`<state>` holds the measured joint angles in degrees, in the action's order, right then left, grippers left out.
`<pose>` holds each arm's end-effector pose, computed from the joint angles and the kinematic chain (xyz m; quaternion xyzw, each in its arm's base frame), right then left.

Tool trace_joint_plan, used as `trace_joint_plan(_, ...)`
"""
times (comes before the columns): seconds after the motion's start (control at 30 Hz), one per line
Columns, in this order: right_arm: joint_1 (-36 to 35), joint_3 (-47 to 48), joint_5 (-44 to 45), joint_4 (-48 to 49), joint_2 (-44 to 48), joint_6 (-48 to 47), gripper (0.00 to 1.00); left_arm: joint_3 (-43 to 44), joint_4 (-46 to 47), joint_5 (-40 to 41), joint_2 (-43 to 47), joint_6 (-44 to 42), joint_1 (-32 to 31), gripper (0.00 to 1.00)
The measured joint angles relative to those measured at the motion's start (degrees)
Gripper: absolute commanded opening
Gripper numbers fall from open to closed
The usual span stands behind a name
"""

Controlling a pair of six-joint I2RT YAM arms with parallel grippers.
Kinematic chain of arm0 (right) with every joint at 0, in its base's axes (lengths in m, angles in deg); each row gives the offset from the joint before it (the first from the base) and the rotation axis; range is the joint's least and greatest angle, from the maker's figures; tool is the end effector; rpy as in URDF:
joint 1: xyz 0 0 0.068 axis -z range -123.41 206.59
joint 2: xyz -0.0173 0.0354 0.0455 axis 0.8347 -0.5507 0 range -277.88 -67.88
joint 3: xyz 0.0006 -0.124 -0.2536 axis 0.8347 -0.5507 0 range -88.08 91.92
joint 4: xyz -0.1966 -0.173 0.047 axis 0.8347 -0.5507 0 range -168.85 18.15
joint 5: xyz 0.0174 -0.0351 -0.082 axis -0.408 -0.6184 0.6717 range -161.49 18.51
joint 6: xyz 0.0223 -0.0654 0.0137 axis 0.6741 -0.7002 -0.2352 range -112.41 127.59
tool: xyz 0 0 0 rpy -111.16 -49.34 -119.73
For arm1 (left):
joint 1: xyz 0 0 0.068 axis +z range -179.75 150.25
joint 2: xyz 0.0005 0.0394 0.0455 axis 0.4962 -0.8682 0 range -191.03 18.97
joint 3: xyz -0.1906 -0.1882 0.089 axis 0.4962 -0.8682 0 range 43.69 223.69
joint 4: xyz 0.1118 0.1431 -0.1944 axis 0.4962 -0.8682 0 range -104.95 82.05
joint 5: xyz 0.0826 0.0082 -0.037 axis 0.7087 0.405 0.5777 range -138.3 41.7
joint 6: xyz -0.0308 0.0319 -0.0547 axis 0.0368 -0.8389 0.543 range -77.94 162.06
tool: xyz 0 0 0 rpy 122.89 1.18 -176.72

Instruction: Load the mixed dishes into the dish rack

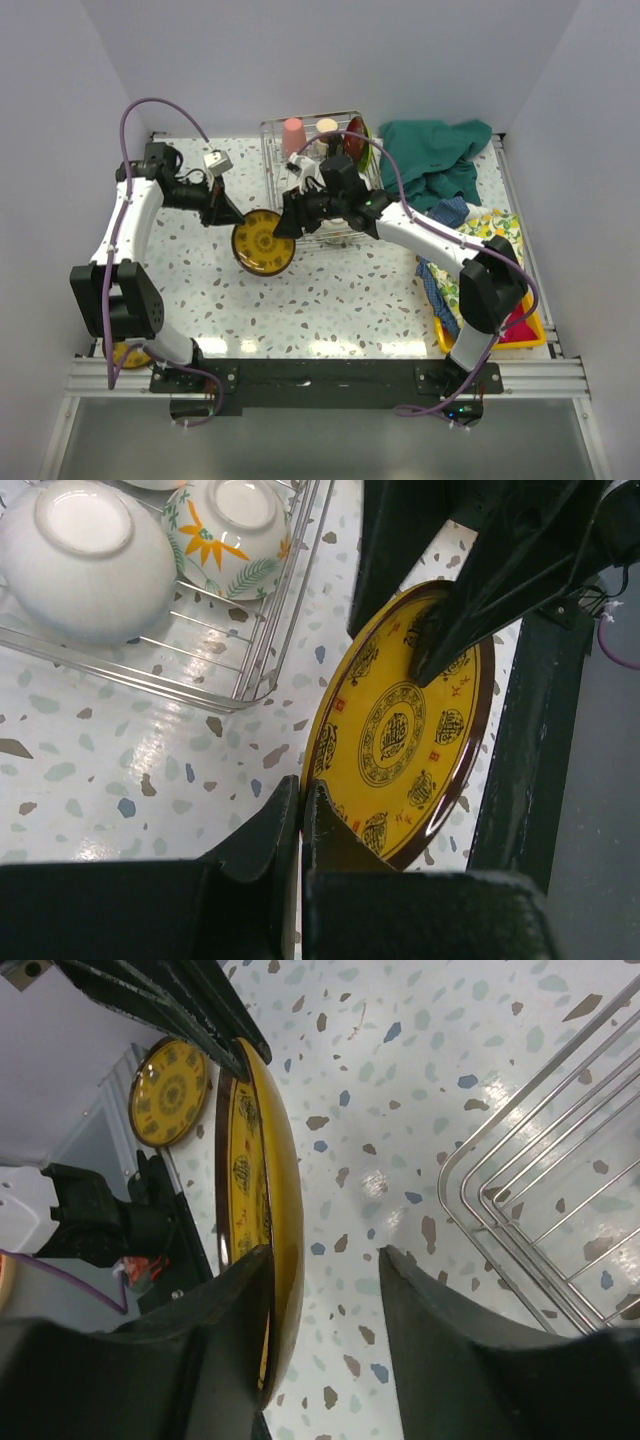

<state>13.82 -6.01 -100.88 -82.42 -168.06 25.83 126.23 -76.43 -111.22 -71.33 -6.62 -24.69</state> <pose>0.2990 0.3152 0.3026 -0.3031 0.7856 0.4384 0.3142 0.3043 -0.0245 0.3157 0.3727 0.7630 -0.4160 0.3253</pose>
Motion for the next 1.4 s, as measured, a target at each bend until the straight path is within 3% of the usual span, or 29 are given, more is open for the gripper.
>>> trace_joint_plan(0.03,-0.17,0.09,0.02,-0.09,-0.07,0.15,0.23,-0.02,0.39,-0.07,-0.02,0.37,0.00,0.00)
trace_joint_plan(0.07,-0.26,0.15,-0.13,-0.09,-0.09,0.44,0.03,-0.02,0.96,-0.17,-0.02,1.29,0.00,0.00)
trace_joint_plan(0.1,-0.33,0.28,-0.13,-0.04,-0.09,0.52,0.00,-0.02,1.64,-0.37,-0.02,1.92,0.00,0.13)
trace_joint_plan(0.17,-0.42,0.61,1.55,-0.33,-0.09,1.01,0.00,-0.37,3.56,-0.81,0.00,4.44,0.00,0.29)
trace_joint_plan(0.2,-0.24,0.76,1.66,-0.52,-0.28,1.29,0.00,-0.50,4.46,-1.20,0.02,6.01,0.00,0.42)
trace_joint_plan(0.3,-0.04,2.23,3.82,-1.53,-0.96,1.42,0.00,-2.47,11.80,0.00,0.76,14.27,-0.11,0.50)
trace_joint_plan(0.43,-0.09,6.25,12.39,-4.00,-1.49,1.11,0.00,-9.01,27.78,8.52,7.54,29.90,0.68,0.61)
trace_joint_plan(0.57,-0.09,12.17,27.47,-6.14,-1.86,0.55,0.00,-14.25,42.56,24.02,19.74,42.84,1.36,0.62)
trace_joint_plan(0.67,0.09,16.74,40.83,-6.01,-3.10,-0.31,0.00,-14.97,49.00,30.84,24.85,47.54,1.40,0.62)
trace_joint_plan(0.9,1.05,24.22,63.17,-4.02,-10.40,-3.72,0.00,-20.63,53.64,38.60,27.08,52.50,1.42,0.62)
trace_joint_plan(1.13,2.43,27.85,72.57,-4.46,-17.84,-5.86,0.00,-22.71,49.64,42.60,27.10,51.04,2.12,0.62)
trace_joint_plan(1.4,4.02,33.09,75.17,-4.52,-21.68,-6.91,0.00,-24.96,48.87,42.58,27.10,51.08,3.98,0.62)
